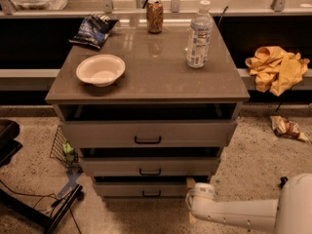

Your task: Open bottom drawer

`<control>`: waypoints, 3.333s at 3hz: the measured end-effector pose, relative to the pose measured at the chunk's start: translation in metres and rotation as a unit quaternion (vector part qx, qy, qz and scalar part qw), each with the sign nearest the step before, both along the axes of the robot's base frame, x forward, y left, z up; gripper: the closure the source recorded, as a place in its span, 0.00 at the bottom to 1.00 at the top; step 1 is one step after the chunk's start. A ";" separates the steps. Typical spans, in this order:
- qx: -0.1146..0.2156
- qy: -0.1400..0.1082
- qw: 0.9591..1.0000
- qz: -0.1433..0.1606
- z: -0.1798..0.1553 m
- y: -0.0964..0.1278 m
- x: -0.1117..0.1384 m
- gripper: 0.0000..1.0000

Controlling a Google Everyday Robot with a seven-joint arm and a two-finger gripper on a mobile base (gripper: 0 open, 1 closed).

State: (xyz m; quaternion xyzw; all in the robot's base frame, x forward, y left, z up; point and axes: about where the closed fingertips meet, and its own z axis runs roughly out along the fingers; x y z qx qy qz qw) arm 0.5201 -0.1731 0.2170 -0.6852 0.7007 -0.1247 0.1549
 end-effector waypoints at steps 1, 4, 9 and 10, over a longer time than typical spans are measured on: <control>0.025 0.013 0.999 -0.023 -0.040 -0.001 0.018 0.00; 0.017 0.029 0.999 -0.010 -0.052 0.010 0.020 0.37; 0.017 0.030 0.999 -0.010 -0.042 0.010 0.019 1.00; 0.017 0.030 0.999 -0.011 -0.041 0.010 0.019 1.00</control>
Offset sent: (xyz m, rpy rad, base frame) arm 0.0298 -0.0027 -0.0572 0.0687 0.0268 -0.0710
